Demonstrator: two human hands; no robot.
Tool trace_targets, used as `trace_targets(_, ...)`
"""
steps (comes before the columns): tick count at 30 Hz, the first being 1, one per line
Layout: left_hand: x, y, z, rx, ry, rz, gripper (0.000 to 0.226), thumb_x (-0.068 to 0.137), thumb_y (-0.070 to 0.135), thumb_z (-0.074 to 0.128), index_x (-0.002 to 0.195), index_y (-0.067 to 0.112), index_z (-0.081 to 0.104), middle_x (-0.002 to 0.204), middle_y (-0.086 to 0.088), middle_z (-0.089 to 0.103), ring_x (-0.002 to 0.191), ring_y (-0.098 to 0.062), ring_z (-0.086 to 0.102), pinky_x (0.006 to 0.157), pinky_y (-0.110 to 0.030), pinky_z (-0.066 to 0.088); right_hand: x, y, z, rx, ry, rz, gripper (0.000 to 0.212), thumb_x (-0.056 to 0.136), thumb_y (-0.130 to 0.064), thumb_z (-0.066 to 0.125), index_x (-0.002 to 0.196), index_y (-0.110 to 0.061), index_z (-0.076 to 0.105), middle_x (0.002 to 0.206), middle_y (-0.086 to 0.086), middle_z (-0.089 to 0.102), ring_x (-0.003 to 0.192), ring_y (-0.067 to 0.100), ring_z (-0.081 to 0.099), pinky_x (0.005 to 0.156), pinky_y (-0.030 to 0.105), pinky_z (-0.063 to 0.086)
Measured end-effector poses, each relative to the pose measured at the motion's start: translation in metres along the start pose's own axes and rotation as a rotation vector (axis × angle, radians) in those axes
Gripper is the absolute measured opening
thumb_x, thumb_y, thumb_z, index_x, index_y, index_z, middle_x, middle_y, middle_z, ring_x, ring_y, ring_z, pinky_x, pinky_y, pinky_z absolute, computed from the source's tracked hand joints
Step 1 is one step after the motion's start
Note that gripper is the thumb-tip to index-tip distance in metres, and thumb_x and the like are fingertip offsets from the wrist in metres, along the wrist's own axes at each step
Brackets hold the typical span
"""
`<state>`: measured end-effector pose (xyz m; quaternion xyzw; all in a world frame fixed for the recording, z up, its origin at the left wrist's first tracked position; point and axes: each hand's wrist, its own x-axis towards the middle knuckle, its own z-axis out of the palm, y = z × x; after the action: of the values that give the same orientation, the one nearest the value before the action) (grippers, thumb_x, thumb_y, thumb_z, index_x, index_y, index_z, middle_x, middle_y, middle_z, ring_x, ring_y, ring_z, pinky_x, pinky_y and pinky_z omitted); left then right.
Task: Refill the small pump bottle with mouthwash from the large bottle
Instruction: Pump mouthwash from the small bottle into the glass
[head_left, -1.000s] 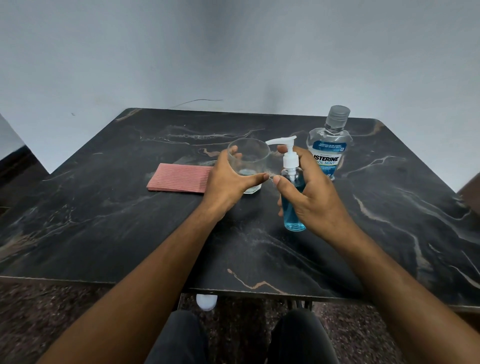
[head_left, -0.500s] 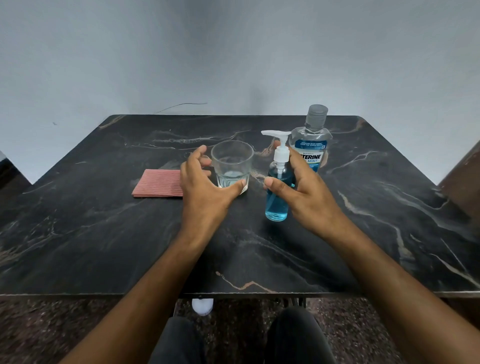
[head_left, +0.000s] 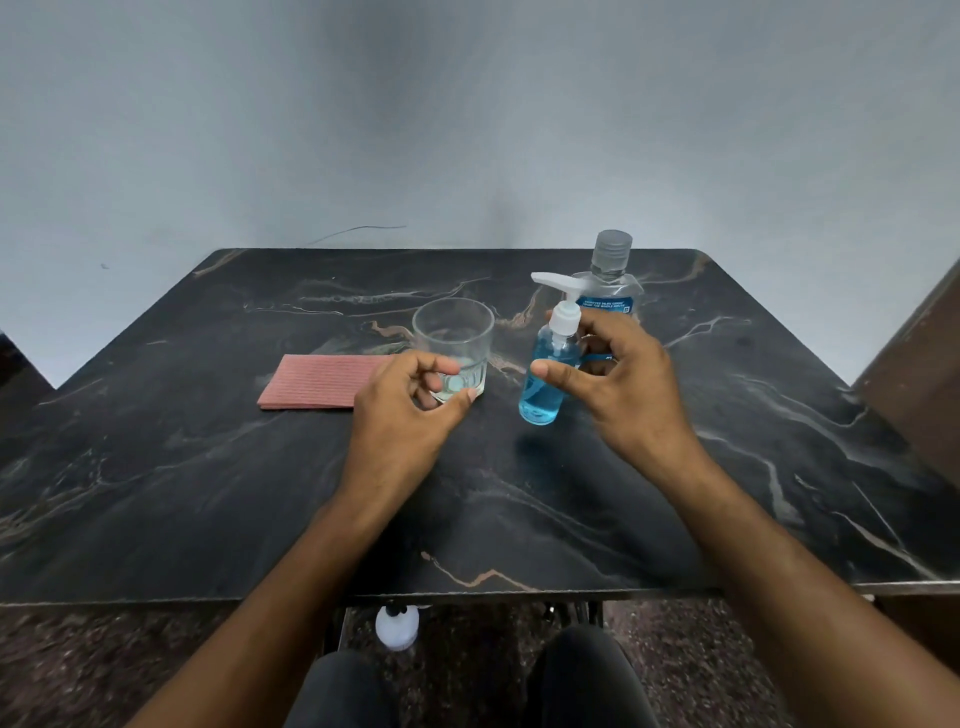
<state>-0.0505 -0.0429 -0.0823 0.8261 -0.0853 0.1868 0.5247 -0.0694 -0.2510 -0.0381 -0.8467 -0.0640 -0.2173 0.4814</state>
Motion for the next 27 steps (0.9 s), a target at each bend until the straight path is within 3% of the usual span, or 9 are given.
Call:
trace_targets(4, 0.014, -0.001, 0.003, 0.056, 0.153, -0.047, 0.071, 0.066, 0.025, 0.094, 0.123, 0.021, 0.051, 0.117, -0.002, 0.051, 0.099, -0.010, 0.053, 0.090, -0.025, 0.050, 0.002, 0.000, -0.002, -0.025, -0.007, 0.019, 0.050, 0.076, -0.028, 0.081, 0.123, -0.019, 0.065, 0.118, -0.001, 0.066, 0.107, 0.014, 0.063, 0.093, 0.036, 0.056)
trace_targets(7, 0.031, 0.000, 0.007, 0.023, 0.080, -0.155, 0.110, 0.062, 0.031, 0.097, 0.150, 0.017, 0.032, 0.140, -0.003, 0.044, 0.124, -0.018, 0.051, 0.106, -0.032, 0.047, 0.006, 0.000, 0.001, -0.043, -0.002, 0.021, 0.045, 0.078, -0.025, 0.081, 0.120, -0.020, 0.067, 0.113, -0.002, 0.067, 0.102, 0.012, 0.063, 0.090, 0.031, 0.056)
trace_targets(10, 0.044, -0.001, 0.013, -0.029, -0.012, -0.214, 0.125, 0.060, 0.035, 0.098, 0.158, 0.021, 0.021, 0.152, -0.004, 0.044, 0.137, -0.021, 0.047, 0.114, -0.040, 0.043, 0.010, -0.001, 0.006, -0.059, -0.004, 0.014, 0.043, 0.080, -0.020, 0.081, 0.120, -0.016, 0.067, 0.111, 0.000, 0.068, 0.102, 0.014, 0.064, 0.092, 0.032, 0.055)
trace_targets(15, 0.055, -0.003, 0.021, -0.038, -0.040, -0.241, 0.123, 0.058, 0.039, 0.098, 0.157, 0.022, 0.027, 0.148, 0.001, 0.054, 0.133, -0.018, 0.052, 0.108, -0.030, 0.044, 0.023, 0.000, 0.016, -0.067, 0.020, 0.014, 0.039, 0.081, -0.014, 0.080, 0.118, -0.014, 0.068, 0.111, 0.002, 0.070, 0.100, 0.016, 0.066, 0.091, 0.035, 0.056)
trace_targets(19, 0.058, -0.005, 0.022, -0.038, -0.023, -0.235, 0.105, 0.058, 0.038, 0.099, 0.147, 0.019, 0.045, 0.133, 0.005, 0.064, 0.116, -0.012, 0.062, 0.094, -0.025, 0.051, 0.032, 0.006, 0.026, -0.080, 0.062, 0.027, 0.039, 0.082, -0.012, 0.079, 0.119, -0.016, 0.066, 0.113, 0.000, 0.069, 0.099, 0.013, 0.063, 0.088, 0.029, 0.055)
trace_targets(24, 0.062, -0.009, 0.016, -0.023, 0.011, -0.248, 0.099, 0.056, 0.038, 0.099, 0.141, 0.019, 0.051, 0.128, 0.005, 0.066, 0.115, -0.013, 0.063, 0.100, -0.036, 0.054, 0.042, 0.011, 0.043, -0.063, 0.093, 0.040, 0.040, 0.082, -0.012, 0.079, 0.119, -0.018, 0.066, 0.108, -0.006, 0.067, 0.094, 0.006, 0.059, 0.077, 0.007, 0.040)
trace_targets(27, 0.064, -0.013, 0.011, -0.006, 0.019, -0.253, 0.098, 0.056, 0.039, 0.099, 0.140, 0.020, 0.051, 0.127, 0.006, 0.065, 0.115, -0.014, 0.063, 0.100, -0.037, 0.054, 0.045, 0.012, 0.051, -0.075, 0.101, 0.017, 0.038, 0.082, -0.009, 0.079, 0.117, -0.016, 0.067, 0.104, -0.007, 0.065, 0.093, 0.006, 0.060, 0.077, 0.009, 0.041)
